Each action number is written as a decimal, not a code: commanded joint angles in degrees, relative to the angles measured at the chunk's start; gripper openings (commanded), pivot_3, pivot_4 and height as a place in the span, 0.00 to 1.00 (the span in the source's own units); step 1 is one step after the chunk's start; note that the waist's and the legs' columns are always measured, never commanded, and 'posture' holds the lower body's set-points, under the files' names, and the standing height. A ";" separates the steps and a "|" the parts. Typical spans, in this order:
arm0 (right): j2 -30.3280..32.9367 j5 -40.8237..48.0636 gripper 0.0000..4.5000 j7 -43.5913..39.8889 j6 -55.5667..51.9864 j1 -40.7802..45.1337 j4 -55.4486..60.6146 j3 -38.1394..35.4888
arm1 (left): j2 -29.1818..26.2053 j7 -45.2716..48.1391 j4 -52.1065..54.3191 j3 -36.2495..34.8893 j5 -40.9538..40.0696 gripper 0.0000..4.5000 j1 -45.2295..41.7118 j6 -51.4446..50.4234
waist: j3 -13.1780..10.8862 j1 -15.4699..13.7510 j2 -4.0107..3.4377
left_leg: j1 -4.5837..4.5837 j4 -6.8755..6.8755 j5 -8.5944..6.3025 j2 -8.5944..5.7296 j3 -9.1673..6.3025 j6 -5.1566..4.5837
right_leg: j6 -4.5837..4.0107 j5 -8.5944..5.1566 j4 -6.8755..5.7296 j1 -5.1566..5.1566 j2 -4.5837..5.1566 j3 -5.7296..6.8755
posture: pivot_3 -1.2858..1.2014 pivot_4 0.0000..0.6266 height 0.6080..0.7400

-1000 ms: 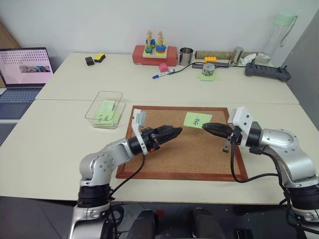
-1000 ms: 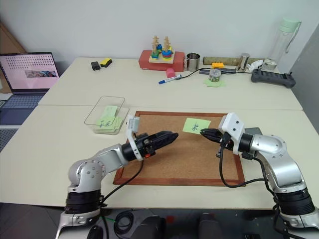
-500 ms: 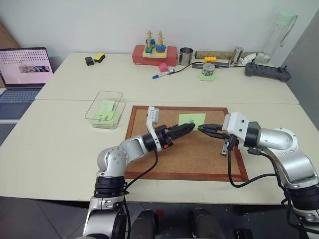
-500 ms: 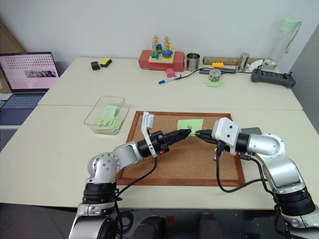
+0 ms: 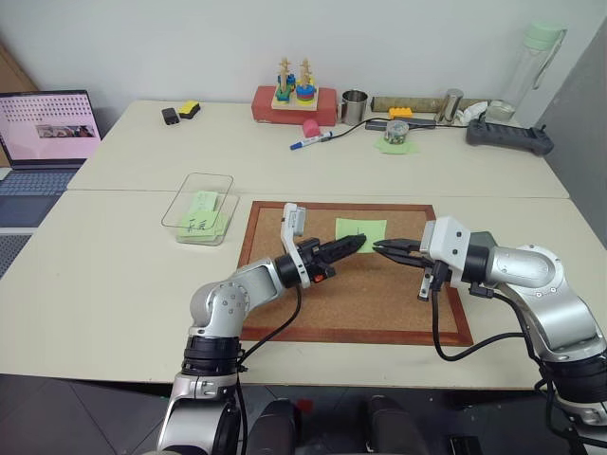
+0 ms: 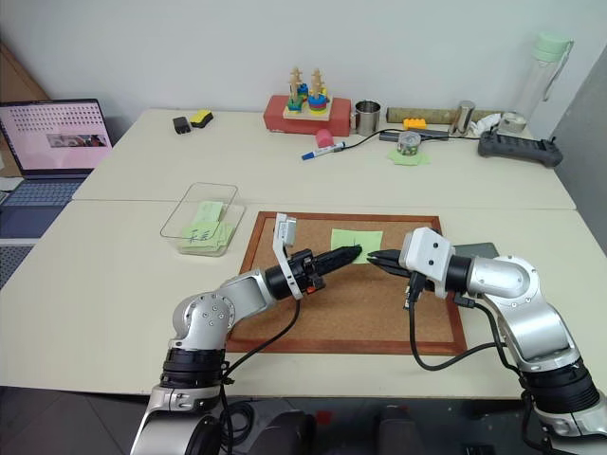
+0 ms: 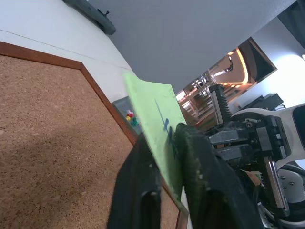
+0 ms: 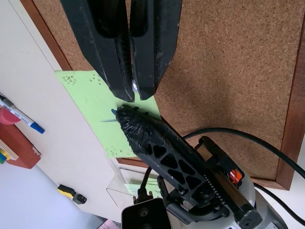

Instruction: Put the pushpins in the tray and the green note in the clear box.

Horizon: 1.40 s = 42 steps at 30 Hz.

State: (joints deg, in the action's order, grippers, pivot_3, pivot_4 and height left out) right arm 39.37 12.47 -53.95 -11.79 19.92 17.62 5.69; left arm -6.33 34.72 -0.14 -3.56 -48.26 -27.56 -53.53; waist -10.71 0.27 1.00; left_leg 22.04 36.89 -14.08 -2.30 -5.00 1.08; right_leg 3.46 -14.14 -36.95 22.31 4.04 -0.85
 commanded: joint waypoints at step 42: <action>4.82 -1.95 0.44 15.73 -17.36 -5.95 -18.57 -14.77 | -3.18 1.48 7.54 7.81 11.81 0.00 2.63 10.85 | -0.03 -0.13 0.04 | 0.10 0.01 0.00 -0.02 0.25 -0.02 | 0.02 -0.01 0.05 0.02 0.01 -0.01 | 0.52 0.24 1.00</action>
State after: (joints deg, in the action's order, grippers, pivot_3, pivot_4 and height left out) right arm 43.96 10.26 -38.38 -29.37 13.01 -2.08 -8.12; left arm -9.28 35.75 4.78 4.36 -36.38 -24.79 -43.59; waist -10.74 0.14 1.04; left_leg 22.14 36.90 -14.09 -2.32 -4.74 1.06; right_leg 3.49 -14.16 -36.90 22.33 4.05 -0.86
